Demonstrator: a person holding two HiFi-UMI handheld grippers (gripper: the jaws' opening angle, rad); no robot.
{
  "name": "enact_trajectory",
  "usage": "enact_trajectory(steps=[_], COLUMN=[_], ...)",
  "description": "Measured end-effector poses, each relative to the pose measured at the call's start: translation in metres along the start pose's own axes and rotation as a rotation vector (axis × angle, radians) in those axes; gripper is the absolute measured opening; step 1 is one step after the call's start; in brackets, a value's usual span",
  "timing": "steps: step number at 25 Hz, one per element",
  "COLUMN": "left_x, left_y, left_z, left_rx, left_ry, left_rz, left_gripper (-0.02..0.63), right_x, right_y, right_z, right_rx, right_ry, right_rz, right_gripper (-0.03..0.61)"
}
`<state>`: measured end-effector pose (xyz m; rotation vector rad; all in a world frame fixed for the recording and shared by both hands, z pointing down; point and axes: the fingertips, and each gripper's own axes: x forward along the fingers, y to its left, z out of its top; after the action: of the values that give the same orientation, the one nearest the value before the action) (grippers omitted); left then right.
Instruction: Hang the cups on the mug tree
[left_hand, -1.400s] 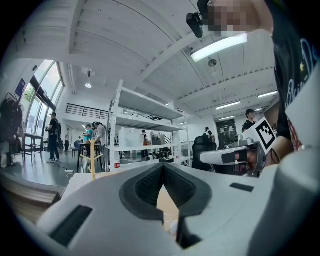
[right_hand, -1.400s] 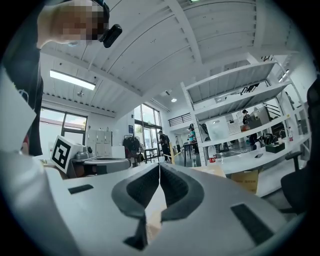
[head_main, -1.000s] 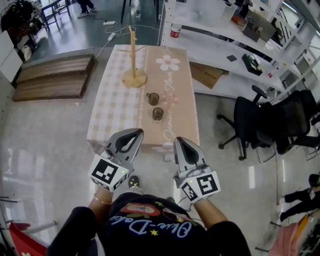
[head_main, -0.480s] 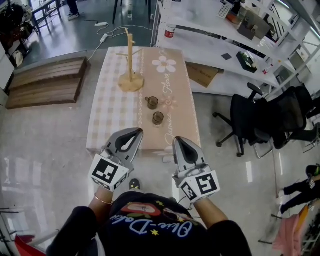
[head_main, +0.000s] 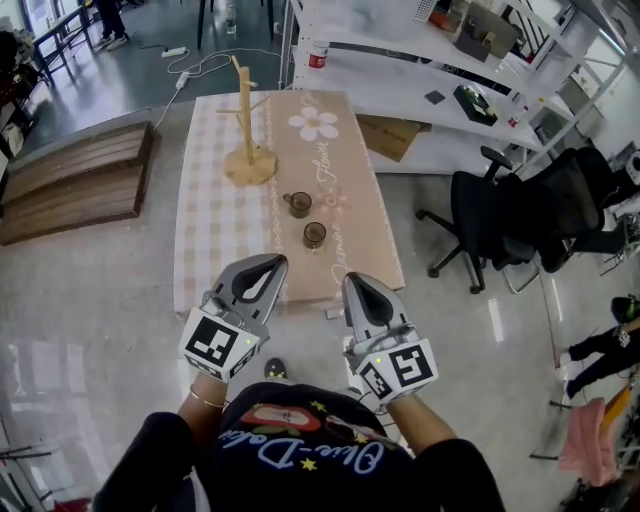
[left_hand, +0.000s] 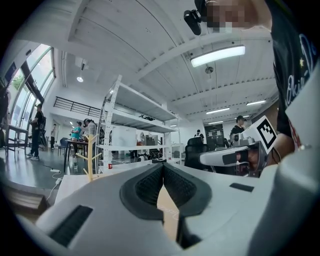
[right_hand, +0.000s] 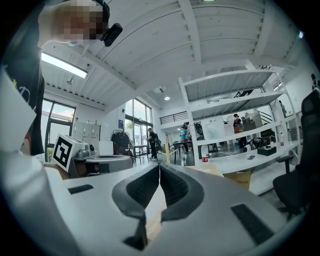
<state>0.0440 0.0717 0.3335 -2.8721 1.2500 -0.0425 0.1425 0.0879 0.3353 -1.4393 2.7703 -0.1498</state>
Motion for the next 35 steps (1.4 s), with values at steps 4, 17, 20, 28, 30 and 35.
enact_trajectory(steps=[4,17,20,28,30,35], left_x=[-0.005,-0.029,-0.032,-0.040,-0.041,-0.037], left_y=[0.004,0.026,0.025,0.031,0.034,0.037], left_z=[-0.001,-0.010,-0.008,-0.011,-0.013,-0.011], left_rx=[0.004,-0.003,-0.002,-0.014,-0.006,0.006], left_ry=[-0.004,0.008,0.015,0.025,0.028,0.033], left_rz=[-0.023,0.008,0.011,0.038,0.047,0.049], left_gripper=[0.008,0.008,0.008,0.008,0.009,0.008], right_x=[0.006,0.019,0.018,0.024,0.027,0.032], right_y=[0.009,0.028,0.028,0.025,0.024,0.016], right_z=[-0.005,-0.021,-0.021,-0.028,-0.031,-0.031], right_rx=[0.004,0.008,0.013,0.005,0.000,-0.008], right_ry=[0.007,0.040,0.042,0.061,0.062,0.057], right_rz=[-0.011,0.003,0.004,0.021,0.026,0.017], right_gripper=[0.009,0.009,0.009,0.009,0.009,0.009])
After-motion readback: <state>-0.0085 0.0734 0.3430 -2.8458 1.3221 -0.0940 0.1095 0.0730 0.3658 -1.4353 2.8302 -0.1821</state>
